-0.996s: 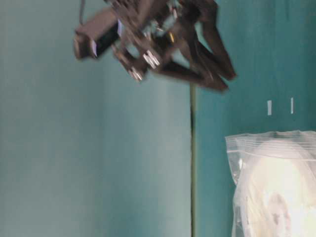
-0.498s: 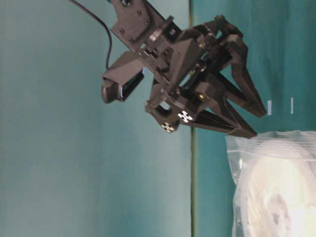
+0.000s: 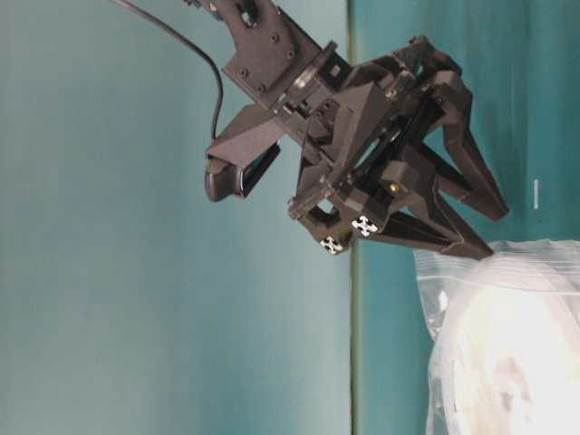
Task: Take out the reel from the clear zip bag.
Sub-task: 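Reach the right gripper into the bag opening toward the reel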
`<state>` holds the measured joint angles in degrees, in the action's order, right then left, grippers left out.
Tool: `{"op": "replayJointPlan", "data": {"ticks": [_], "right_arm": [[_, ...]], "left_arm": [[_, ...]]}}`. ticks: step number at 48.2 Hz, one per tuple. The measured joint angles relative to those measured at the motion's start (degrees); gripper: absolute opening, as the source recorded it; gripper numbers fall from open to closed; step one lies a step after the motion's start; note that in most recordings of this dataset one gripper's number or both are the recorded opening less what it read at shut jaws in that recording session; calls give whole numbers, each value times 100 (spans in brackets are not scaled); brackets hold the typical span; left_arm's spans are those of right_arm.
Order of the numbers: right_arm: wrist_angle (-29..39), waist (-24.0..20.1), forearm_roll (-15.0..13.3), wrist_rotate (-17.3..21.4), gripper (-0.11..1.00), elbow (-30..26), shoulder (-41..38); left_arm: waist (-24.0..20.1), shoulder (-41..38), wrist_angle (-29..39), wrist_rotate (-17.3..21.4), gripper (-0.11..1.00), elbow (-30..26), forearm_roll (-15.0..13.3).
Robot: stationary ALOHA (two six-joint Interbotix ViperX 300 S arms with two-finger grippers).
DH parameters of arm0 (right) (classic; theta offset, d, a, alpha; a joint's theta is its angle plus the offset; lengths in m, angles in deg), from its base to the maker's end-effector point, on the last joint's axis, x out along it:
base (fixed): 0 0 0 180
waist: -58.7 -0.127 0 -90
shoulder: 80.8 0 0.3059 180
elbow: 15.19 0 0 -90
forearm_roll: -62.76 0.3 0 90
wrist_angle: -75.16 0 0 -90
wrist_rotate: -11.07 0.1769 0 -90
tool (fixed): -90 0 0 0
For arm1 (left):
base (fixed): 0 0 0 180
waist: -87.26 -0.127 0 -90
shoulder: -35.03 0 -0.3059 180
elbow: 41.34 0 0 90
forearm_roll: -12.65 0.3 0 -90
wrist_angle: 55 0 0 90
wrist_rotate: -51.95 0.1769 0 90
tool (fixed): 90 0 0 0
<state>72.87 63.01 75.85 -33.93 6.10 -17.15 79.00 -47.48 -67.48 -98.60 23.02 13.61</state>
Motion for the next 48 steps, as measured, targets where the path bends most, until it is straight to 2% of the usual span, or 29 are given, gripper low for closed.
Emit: {"op": "replayJointPlan", "data": {"ticks": [23, 48], "right_arm": [[-26, -79, 18, 123, 71, 308, 62], [-220, 53, 26, 149, 71, -185, -193]], "left_arm": [[0, 0, 0, 26, 2, 0, 0], [0, 0, 9, 35, 2, 0, 0]]}}
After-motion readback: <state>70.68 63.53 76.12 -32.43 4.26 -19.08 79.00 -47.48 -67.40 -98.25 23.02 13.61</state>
